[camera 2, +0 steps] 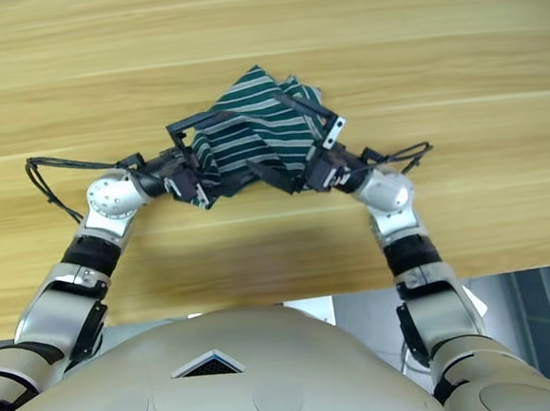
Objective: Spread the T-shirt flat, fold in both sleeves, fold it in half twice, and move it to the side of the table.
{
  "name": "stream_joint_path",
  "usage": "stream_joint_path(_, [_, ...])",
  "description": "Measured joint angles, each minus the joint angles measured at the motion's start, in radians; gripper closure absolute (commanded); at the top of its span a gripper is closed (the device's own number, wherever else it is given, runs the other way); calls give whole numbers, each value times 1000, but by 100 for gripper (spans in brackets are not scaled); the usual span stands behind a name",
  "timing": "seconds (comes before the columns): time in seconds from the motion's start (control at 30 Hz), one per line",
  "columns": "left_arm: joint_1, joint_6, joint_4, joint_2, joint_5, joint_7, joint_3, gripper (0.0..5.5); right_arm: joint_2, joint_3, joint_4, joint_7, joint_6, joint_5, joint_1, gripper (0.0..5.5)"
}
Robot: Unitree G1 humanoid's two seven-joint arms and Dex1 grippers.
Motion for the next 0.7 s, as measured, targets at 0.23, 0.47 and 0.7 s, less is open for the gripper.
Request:
stream_joint_path(0.23, [0, -1, -4, 5, -3, 4, -4, 87, -1, -78, 120, -132, 35, -94, -67, 49])
stream_joint_path(0.47, [-1, -2, -4, 6, -4, 12, -2, 87, -19, -93, 111, -171, 29, -127, -73, 49])
stream_joint_path(0.7, [-7, -7, 6, 6, -3, 29, 6, 87, -28, 1, -9, -97, -9, -109, -3, 49])
